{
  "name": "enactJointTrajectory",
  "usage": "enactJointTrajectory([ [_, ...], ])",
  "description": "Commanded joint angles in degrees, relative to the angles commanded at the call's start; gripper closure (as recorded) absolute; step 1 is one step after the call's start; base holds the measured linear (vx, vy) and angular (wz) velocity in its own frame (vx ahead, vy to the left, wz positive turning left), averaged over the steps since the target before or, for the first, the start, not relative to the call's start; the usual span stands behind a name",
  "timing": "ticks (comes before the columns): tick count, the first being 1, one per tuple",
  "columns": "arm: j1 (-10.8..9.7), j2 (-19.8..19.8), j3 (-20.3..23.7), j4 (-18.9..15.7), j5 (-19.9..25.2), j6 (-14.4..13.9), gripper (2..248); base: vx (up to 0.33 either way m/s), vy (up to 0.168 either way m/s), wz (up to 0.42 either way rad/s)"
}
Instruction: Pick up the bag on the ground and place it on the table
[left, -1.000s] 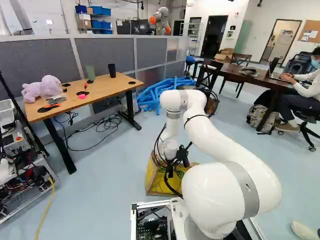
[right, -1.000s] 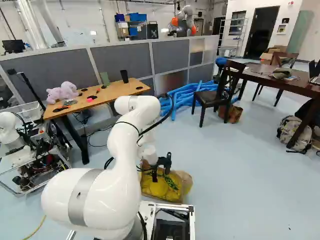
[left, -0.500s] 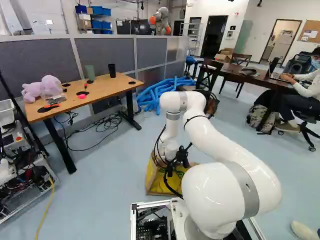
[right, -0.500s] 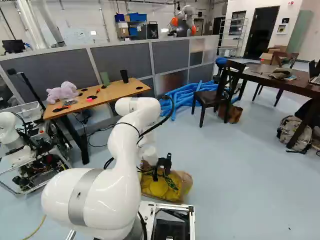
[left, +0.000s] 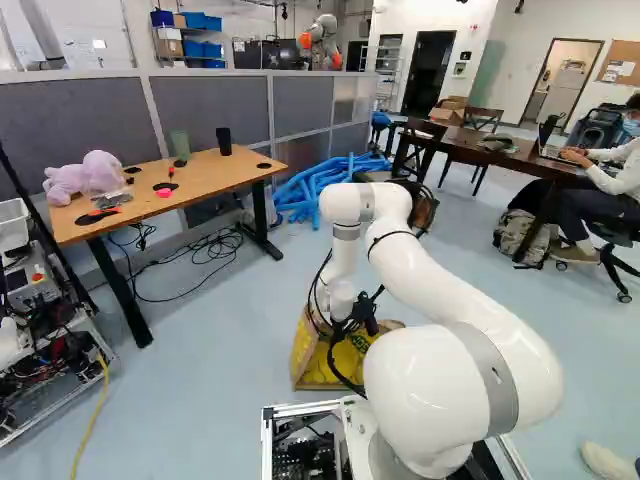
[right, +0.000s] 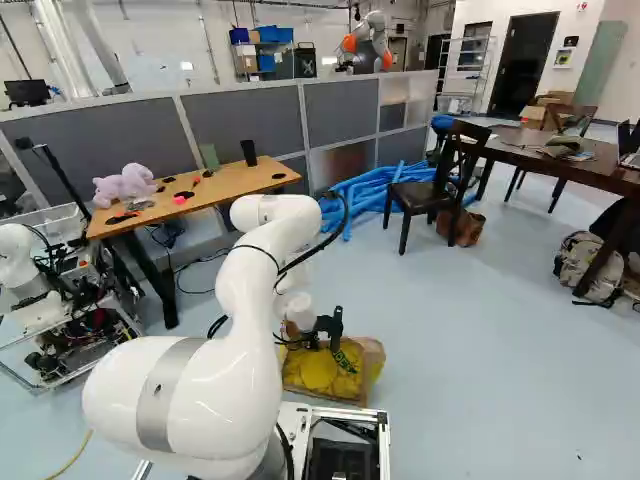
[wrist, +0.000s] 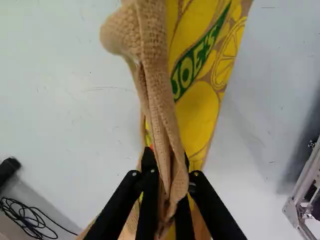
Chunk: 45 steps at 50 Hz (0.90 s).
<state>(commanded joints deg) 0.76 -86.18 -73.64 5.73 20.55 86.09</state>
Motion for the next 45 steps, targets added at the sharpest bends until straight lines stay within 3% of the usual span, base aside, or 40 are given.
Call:
enactJointTrajectory([
  [14,0.0,0.5,0.5,0.0,0.0,0.0,215,0.000,0.000,0.000],
  [45,0.0,7.1,6.6,0.0,0.0,0.0,215,0.000,0.000,0.000],
])
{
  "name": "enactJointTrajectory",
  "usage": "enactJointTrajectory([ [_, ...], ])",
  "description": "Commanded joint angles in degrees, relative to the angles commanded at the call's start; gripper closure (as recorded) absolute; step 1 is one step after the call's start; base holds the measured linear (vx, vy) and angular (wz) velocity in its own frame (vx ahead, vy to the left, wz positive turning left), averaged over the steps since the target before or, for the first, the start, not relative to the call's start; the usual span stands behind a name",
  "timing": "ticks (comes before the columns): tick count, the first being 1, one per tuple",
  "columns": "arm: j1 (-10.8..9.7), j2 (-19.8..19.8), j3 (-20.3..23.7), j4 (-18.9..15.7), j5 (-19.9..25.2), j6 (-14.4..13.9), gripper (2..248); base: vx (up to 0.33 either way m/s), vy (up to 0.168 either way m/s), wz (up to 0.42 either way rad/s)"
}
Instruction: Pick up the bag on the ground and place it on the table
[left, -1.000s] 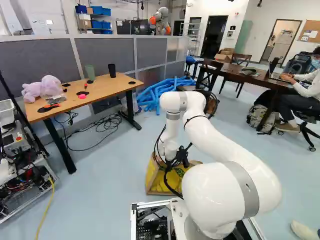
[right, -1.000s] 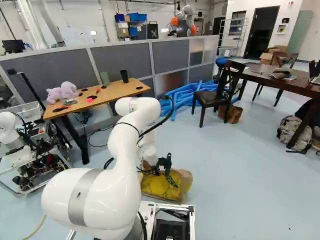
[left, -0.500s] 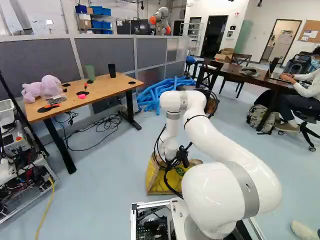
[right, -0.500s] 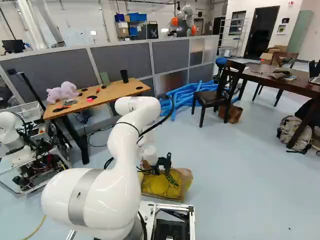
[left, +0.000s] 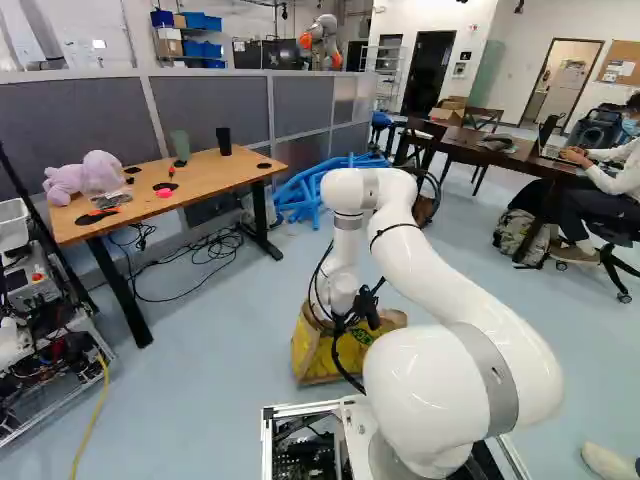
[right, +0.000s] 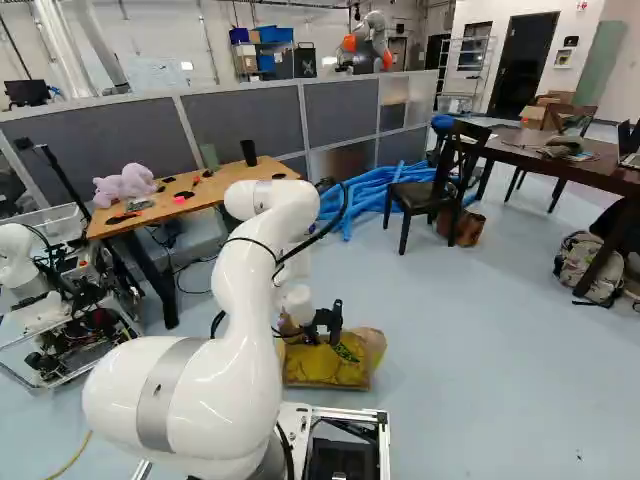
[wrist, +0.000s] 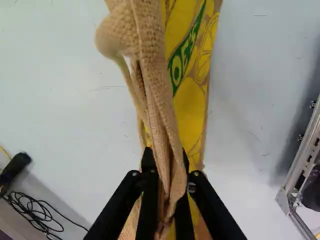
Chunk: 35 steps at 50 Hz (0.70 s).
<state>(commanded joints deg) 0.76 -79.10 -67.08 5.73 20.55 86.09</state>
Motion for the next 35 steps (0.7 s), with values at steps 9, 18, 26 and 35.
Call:
enactJointTrajectory([
  [9,0.0,2.0,1.8,0.0,0.0,0.0,215,0.000,0.000,0.000],
  [18,0.0,4.0,3.5,0.0,0.0,0.0,215,0.000,0.000,0.000],
  [26,0.0,5.8,5.0,0.0,0.0,0.0,215,0.000,0.000,0.000],
  [35,0.0,7.8,6.7,0.0,0.0,0.0,215,0.000,0.000,0.000],
])
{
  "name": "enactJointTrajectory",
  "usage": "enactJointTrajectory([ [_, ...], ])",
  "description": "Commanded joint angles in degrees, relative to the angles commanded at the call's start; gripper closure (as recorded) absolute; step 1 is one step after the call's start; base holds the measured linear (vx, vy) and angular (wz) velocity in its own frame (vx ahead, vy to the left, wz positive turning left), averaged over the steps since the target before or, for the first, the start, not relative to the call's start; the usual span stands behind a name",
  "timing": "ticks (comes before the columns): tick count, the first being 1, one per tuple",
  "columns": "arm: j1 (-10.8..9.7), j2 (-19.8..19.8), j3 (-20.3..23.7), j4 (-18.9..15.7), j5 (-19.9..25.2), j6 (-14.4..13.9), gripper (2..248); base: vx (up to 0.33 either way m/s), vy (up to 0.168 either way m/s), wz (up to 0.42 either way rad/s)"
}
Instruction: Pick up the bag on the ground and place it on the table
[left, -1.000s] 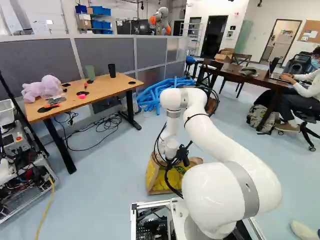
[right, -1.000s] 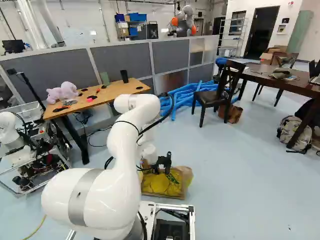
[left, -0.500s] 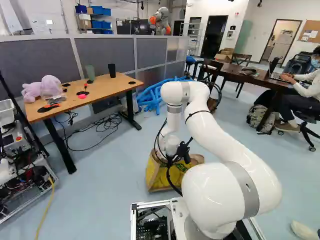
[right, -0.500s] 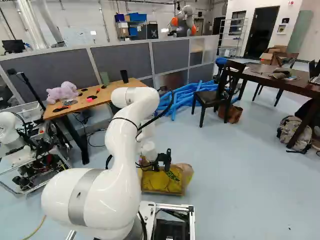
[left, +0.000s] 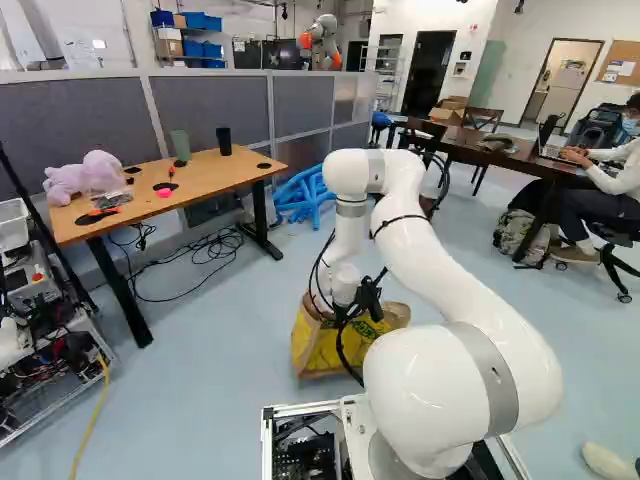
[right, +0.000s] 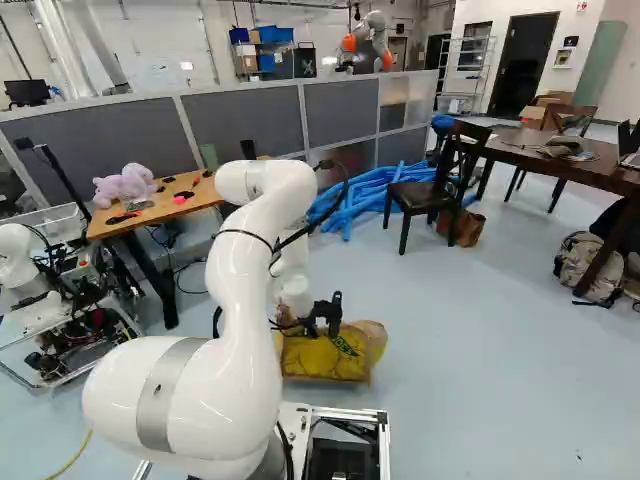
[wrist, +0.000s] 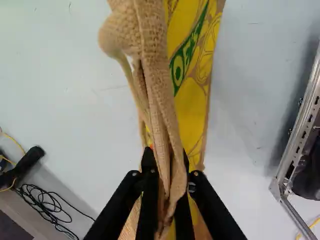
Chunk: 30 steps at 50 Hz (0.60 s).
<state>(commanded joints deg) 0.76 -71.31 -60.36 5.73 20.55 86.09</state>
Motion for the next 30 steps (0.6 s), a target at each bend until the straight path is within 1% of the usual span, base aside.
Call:
enactJointTrajectory([
  [30,0.0,6.8,5.4,0.0,0.0,0.0,215,0.000,0.000,0.000],
])
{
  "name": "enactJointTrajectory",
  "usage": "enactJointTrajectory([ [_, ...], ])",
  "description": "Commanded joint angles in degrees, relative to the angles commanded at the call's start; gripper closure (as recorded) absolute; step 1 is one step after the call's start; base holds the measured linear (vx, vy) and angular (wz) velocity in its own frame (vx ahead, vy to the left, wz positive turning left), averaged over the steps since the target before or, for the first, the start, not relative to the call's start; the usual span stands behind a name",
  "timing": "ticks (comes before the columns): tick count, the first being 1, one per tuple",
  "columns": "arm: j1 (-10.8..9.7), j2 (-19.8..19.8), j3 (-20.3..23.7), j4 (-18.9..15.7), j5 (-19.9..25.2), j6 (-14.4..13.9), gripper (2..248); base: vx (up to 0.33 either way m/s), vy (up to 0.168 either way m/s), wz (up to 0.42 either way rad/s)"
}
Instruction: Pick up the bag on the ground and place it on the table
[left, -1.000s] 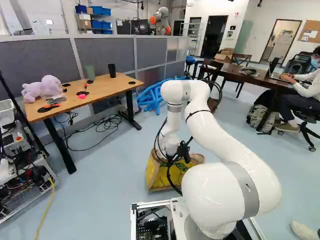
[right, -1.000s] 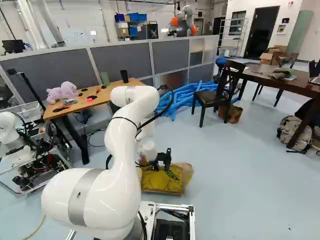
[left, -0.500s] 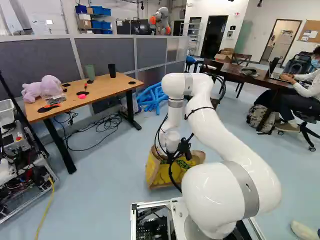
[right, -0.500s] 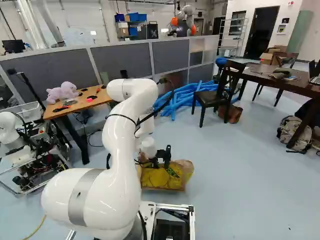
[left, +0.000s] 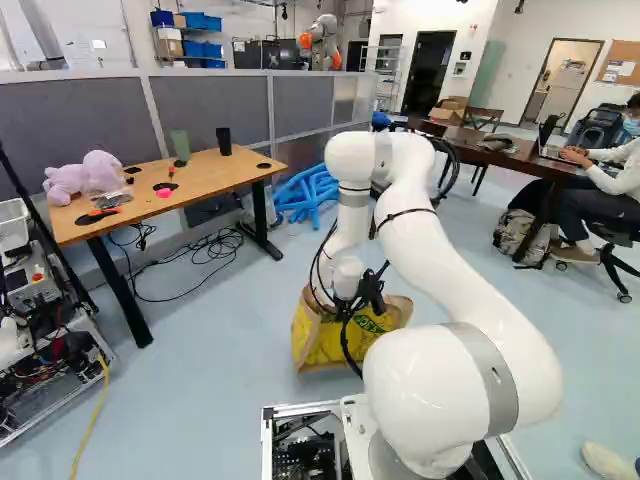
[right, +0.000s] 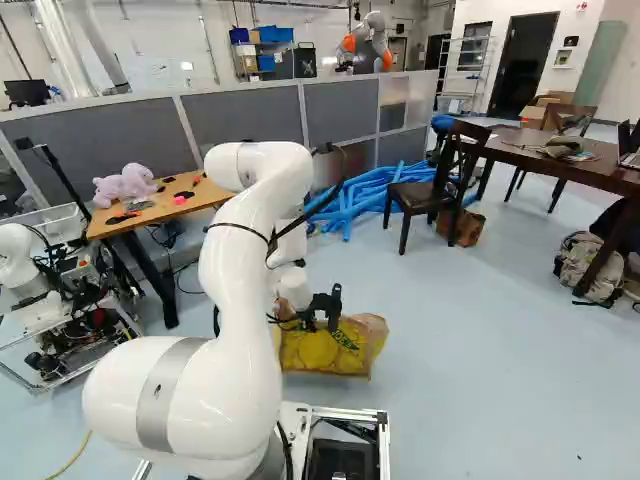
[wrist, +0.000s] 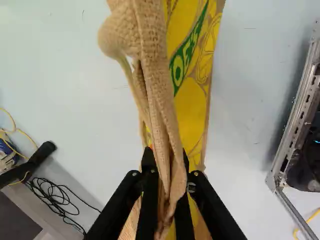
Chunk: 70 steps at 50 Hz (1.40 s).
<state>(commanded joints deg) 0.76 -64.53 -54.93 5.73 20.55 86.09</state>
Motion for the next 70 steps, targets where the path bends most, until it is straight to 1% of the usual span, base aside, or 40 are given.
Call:
enactJointTrajectory([
  [27,0.0,6.2,4.6,-1.2,-0.5,0.0,215,0.000,0.000,0.000],
  [47,-0.1,10.7,7.2,-1.3,-3.5,0.0,215,0.000,0.000,0.000],
  [70,-1.1,15.7,9.4,-1.3,-5.9,0.0,215,0.000,0.000,0.000],
])
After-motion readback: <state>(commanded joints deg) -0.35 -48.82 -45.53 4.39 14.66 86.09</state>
